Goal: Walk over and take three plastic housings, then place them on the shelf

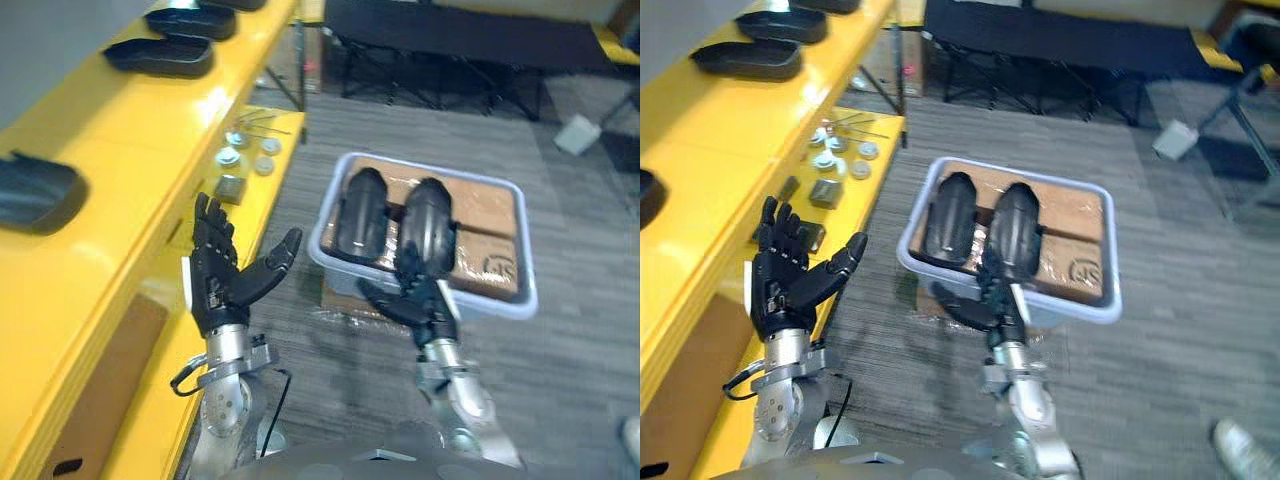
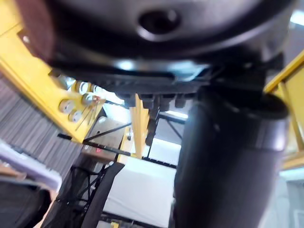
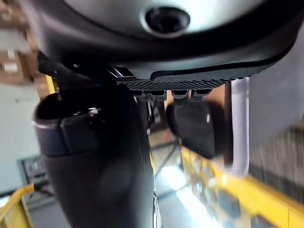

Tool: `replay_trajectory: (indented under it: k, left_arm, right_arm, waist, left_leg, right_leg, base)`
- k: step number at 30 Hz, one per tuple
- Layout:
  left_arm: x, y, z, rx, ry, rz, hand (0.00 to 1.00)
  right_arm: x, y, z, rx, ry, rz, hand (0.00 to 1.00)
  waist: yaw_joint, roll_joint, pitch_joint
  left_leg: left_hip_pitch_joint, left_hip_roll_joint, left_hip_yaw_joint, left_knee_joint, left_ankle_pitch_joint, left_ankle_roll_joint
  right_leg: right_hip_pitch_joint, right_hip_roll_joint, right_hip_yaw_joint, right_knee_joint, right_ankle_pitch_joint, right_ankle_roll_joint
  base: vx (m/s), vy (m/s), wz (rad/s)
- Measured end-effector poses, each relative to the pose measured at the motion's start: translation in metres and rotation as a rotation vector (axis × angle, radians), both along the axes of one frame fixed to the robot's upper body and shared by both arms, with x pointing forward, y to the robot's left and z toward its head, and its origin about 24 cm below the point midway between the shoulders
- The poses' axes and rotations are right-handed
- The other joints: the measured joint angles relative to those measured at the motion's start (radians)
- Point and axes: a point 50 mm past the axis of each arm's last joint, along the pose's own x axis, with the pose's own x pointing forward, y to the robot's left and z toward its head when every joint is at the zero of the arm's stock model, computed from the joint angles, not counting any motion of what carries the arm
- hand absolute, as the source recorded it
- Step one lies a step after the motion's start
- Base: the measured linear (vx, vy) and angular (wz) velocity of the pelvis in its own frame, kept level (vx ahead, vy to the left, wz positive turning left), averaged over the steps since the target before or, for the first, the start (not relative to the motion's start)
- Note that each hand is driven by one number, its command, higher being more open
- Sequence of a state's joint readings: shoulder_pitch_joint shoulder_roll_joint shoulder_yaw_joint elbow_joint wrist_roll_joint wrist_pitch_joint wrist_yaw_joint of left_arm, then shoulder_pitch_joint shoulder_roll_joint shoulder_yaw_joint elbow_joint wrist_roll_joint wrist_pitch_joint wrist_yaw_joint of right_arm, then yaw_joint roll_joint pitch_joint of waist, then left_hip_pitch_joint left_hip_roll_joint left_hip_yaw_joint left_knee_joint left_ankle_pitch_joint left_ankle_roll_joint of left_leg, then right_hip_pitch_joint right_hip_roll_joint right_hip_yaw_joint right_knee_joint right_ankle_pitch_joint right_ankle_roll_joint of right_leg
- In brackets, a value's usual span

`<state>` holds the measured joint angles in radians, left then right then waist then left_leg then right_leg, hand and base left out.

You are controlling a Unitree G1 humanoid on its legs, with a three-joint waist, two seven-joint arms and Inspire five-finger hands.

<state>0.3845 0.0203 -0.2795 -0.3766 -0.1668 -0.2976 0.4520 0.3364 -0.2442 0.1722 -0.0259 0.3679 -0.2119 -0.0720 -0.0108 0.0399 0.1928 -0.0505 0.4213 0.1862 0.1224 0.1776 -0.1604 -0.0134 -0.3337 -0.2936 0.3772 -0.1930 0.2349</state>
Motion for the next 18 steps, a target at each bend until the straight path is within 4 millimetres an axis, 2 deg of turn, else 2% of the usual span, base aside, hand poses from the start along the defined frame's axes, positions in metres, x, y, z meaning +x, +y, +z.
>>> replay_trajectory:
  k: [1,2,3,4,5,6,7,10,12,14,18]
  left_arm:
    - [0.0,0.0,0.0,-0.013,0.0,-0.008,1.0]
    - [0.001,-0.001,-0.002,-0.029,0.003,-0.03,1.0]
    - [0.001,-0.002,-0.003,-0.029,0.003,-0.043,1.0]
    - [-0.005,0.0,-0.008,-0.037,0.017,-0.085,1.0]
    - [-0.005,0.0,-0.008,-0.033,0.017,-0.094,1.0]
    - [-0.007,0.001,-0.008,-0.029,0.007,-0.122,1.0]
    - [-0.007,0.001,-0.008,-0.021,0.0,-0.147,1.0]
    - [-0.008,0.003,-0.01,-0.002,0.006,-0.166,1.0]
    - [-0.009,0.005,-0.01,0.017,0.007,-0.184,1.0]
    - [-0.007,0.004,-0.009,0.023,-0.001,-0.191,1.0]
    - [0.0,-0.005,0.0,0.069,-0.056,-0.246,1.0]
  right_arm:
    - [-0.005,-0.005,-0.002,-0.01,0.014,-0.009,1.0]
    - [-0.015,-0.011,-0.008,-0.019,0.049,-0.026,1.0]
    - [-0.02,-0.012,-0.01,-0.021,0.063,-0.029,1.0]
    - [-0.023,-0.012,-0.011,-0.011,0.07,-0.022,1.0]
    - [-0.022,-0.012,-0.011,-0.008,0.067,-0.021,1.0]
    - [-0.02,-0.01,-0.009,0.0,0.05,-0.012,1.0]
    - [-0.016,-0.009,-0.007,0.002,0.03,-0.005,1.0]
    - [-0.006,-0.001,-0.002,0.012,-0.008,0.013,1.0]
    - [0.003,0.013,0.002,0.051,-0.039,0.021,1.0]
    - [0.005,0.021,0.002,0.072,-0.039,0.02,1.0]
    - [0.01,0.022,-0.004,0.082,-0.006,-0.086,1.0]
  waist:
    - [-0.008,0.005,-0.001]
    - [-0.019,0.008,0.004]
    - [-0.015,0.009,0.004]
    - [0.001,0.025,-0.004]
    - [0.005,0.027,-0.004]
    - [0.015,0.03,-0.004]
    - [0.027,0.029,-0.004]
    - [0.063,0.004,-0.001]
    - [0.069,-0.022,0.0]
    - [0.067,-0.032,-0.006]
    - [0.066,-0.05,-0.007]
  left_leg:
    - [-0.008,0.0,0.003,0.003,0.028,0.033]
    - [-0.015,0.0,0.025,0.008,0.077,0.072]
    - [-0.013,-0.013,0.024,0.027,0.055,0.048]
    - [-0.014,-0.097,0.012,0.103,-0.099,-0.014]
    - [-0.015,-0.112,0.01,0.11,-0.124,-0.012]
    - [-0.019,-0.162,0.004,0.109,-0.193,-0.003]
    - [-0.017,-0.191,-0.008,0.071,-0.233,0.011]
    - [-0.011,-0.233,-0.01,0.013,-0.217,0.003]
    - [-0.004,-0.243,-0.003,0.011,-0.209,-0.005]
    - [0.008,-0.247,-0.015,0.012,-0.216,-0.006]
    - [0.011,-0.254,-0.049,0.032,-0.268,0.0]
  right_leg:
    - [0.017,0.005,-0.013,-0.021,0.0,-0.001]
    - [0.048,0.013,-0.045,-0.065,0.008,-0.017]
    - [0.062,0.012,-0.053,-0.086,0.01,-0.025]
    - [0.082,0.012,-0.052,-0.163,0.049,-0.039]
    - [0.084,0.013,-0.052,-0.177,0.059,-0.04]
    - [0.087,0.019,-0.051,-0.225,0.093,-0.04]
    - [0.078,0.022,-0.051,-0.253,0.119,-0.033]
    - [0.045,0.005,-0.025,-0.29,0.179,-0.026]
    - [0.048,0.004,-0.032,-0.324,0.222,-0.032]
    - [0.051,0.005,-0.034,-0.328,0.237,-0.038]
    - [0.047,0.005,-0.034,-0.307,0.263,-0.056]
  base:
    - [-0.04,-0.234,0.24]
    - [-0.05,-0.17,0.29]
    - [-0.07,-0.143,0.07]
    - [-0.06,-0.052,-0.15]
    - [-0.05,-0.001,-0.17]
    - [-0.03,0.044,0.04]
    - [-0.03,0.062,0.0]
    - [-0.01,0.089,-0.29]
    - [0.04,0.069,-0.25]
    - [0.05,0.038,-0.24]
    - [0.01,0.044,-0.12]
